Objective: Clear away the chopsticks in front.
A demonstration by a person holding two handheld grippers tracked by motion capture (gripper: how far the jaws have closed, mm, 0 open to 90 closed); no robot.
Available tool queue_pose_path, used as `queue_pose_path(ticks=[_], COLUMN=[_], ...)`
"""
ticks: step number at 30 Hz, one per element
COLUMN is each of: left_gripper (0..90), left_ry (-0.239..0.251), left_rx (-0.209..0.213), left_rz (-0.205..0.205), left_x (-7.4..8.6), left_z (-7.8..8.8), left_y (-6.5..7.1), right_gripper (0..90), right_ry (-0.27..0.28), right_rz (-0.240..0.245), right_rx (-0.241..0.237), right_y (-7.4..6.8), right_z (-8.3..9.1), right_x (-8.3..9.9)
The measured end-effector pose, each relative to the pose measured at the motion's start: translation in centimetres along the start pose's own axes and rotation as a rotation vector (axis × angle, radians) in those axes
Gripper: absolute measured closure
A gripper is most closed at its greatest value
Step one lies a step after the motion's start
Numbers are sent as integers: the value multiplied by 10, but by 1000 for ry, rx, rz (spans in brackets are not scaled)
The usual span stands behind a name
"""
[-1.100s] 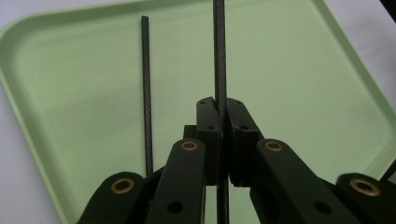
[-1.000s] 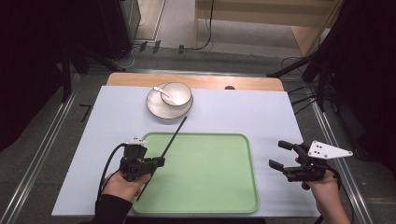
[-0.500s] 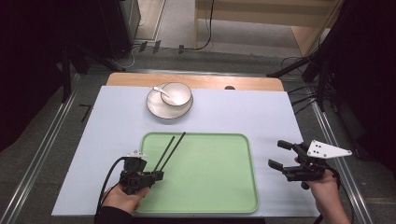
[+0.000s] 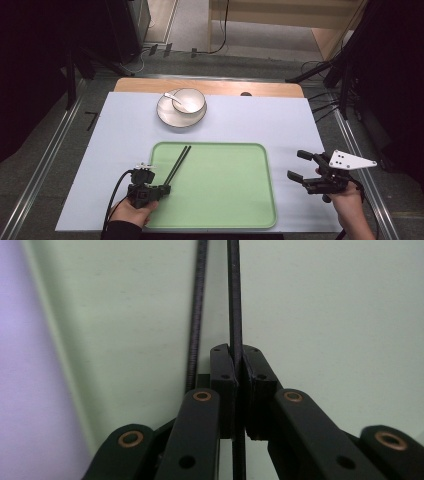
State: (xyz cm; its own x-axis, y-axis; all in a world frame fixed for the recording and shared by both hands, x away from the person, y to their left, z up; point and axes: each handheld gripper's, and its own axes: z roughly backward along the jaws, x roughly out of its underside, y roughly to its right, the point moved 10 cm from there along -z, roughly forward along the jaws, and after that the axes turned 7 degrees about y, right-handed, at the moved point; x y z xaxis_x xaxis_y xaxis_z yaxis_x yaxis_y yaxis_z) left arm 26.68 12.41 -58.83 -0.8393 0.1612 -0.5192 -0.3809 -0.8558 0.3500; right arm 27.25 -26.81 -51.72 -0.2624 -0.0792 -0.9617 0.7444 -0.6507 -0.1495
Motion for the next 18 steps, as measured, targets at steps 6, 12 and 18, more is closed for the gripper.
queue_pose_path(ticks=[6, 12, 18], left_gripper=[849, 821, 809], left_ry=[7, 7, 5], left_rx=[-46, -39, -26], left_rz=[11, 24, 23], left_x=[-1, -2, -3], left_z=[5, 5, 5], left_y=[-10, -10, -10], right_gripper=[164, 164, 164], right_ry=[-1, -5, -4], right_rz=[3, 0, 4], right_rx=[1, 1, 1], right_y=[0, 0, 0], right_z=[0, -1, 0], right_x=[0, 1, 1])
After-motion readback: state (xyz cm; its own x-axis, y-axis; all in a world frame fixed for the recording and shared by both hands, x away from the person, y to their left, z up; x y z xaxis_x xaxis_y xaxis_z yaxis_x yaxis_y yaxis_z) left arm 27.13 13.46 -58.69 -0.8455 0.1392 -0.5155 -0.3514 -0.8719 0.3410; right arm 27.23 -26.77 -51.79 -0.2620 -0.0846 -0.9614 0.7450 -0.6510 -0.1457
